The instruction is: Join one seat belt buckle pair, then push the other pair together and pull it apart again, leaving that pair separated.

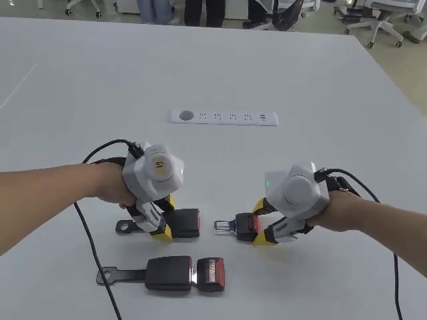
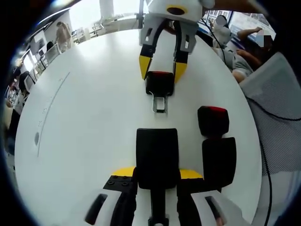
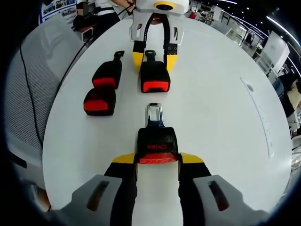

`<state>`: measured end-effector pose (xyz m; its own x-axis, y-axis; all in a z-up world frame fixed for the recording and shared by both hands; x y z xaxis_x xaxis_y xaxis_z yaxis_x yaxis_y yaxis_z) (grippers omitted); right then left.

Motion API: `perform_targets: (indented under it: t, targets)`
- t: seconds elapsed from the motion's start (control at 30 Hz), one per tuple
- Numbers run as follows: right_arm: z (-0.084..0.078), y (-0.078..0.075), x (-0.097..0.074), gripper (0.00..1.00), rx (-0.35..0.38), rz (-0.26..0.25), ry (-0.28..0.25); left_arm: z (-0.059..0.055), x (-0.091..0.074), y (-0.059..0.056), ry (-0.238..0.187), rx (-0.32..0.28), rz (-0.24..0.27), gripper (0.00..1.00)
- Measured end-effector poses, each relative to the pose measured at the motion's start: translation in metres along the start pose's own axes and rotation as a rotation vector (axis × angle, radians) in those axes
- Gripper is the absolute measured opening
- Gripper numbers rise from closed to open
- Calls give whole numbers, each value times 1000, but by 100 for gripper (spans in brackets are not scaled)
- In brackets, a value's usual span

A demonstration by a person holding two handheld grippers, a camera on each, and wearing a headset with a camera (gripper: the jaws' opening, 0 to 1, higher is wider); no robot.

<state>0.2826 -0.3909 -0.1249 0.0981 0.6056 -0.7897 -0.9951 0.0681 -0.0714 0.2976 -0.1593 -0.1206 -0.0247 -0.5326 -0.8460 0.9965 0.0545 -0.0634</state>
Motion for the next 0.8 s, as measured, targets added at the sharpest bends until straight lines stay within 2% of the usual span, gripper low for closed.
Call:
perform_targets:
  t: [0.5, 0.63, 0.8]
  targets:
    - [1, 0, 2, 31, -3, -1, -9, -3, -1, 2, -21, -34, 2, 32]
    - [2, 0, 3, 31, -4, 2, -12, -5, -1, 6, -19, -39, 0, 32]
    - [6, 0, 5, 31, -3, 1, -16, -4, -1, 5, -10, -32, -3, 32]
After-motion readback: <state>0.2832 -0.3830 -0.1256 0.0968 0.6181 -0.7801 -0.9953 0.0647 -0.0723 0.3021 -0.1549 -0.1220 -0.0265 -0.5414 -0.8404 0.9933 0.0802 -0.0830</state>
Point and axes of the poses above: the centre of the closed fingertips' face, and the gripper's own axes: x roughly forward along the fingers, y roughly to its left, z roughly out of its top, the point moved 10 cm from there along -x, roughly backward along the fingers, and after that the axes turned 8 degrees about -y, right-handed, at the moved point
